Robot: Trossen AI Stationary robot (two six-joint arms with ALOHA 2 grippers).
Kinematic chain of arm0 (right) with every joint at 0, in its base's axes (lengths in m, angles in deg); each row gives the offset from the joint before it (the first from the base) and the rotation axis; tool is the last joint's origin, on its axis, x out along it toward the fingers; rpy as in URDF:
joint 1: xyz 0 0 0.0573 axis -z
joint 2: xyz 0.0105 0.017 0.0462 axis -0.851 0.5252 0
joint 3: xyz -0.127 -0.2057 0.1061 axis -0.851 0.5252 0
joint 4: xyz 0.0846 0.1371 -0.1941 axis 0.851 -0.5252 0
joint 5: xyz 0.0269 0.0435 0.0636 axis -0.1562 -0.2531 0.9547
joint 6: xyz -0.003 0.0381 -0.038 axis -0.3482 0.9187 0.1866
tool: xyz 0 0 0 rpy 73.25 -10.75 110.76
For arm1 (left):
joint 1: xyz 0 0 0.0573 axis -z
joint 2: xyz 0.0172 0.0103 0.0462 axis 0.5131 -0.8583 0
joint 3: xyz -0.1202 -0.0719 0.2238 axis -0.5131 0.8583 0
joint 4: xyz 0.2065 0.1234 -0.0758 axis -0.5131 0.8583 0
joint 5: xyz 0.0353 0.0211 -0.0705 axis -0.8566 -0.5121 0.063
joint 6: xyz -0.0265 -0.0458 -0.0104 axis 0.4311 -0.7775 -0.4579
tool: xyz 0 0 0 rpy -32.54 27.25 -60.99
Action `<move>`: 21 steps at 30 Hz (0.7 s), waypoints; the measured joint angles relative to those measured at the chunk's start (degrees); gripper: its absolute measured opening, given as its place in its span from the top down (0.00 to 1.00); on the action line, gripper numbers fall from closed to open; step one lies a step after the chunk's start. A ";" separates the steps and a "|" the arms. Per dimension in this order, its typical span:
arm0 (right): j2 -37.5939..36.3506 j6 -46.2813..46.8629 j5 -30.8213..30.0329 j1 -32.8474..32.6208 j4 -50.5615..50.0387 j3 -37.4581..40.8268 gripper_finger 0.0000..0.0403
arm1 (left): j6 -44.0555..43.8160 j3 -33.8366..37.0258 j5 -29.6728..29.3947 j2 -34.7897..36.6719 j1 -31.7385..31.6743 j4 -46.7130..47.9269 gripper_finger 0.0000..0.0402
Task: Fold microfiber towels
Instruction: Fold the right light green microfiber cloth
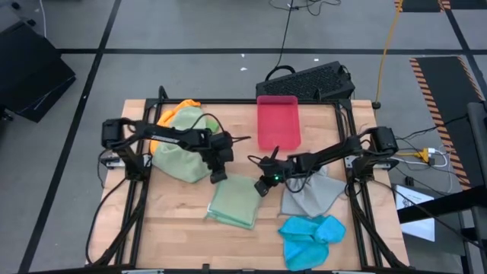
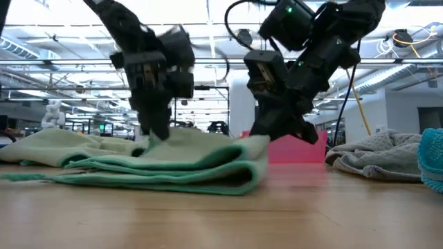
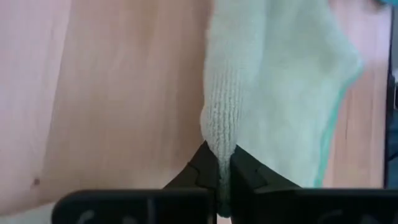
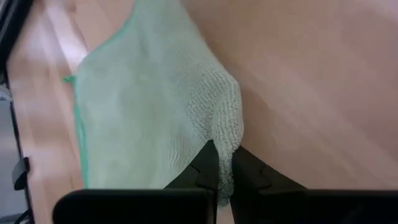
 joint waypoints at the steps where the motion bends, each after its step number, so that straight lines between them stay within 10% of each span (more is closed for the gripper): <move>1: -0.69 -0.66 -0.83 0.00 -0.14 0.00 0.98 | 1.10 -0.04 -1.02 1.26 0.45 0.40 0.98; 21: -11.28 -11.32 -10.39 -3.69 -4.89 -0.11 0.99 | 2.69 -0.22 -20.65 16.05 14.79 5.92 0.99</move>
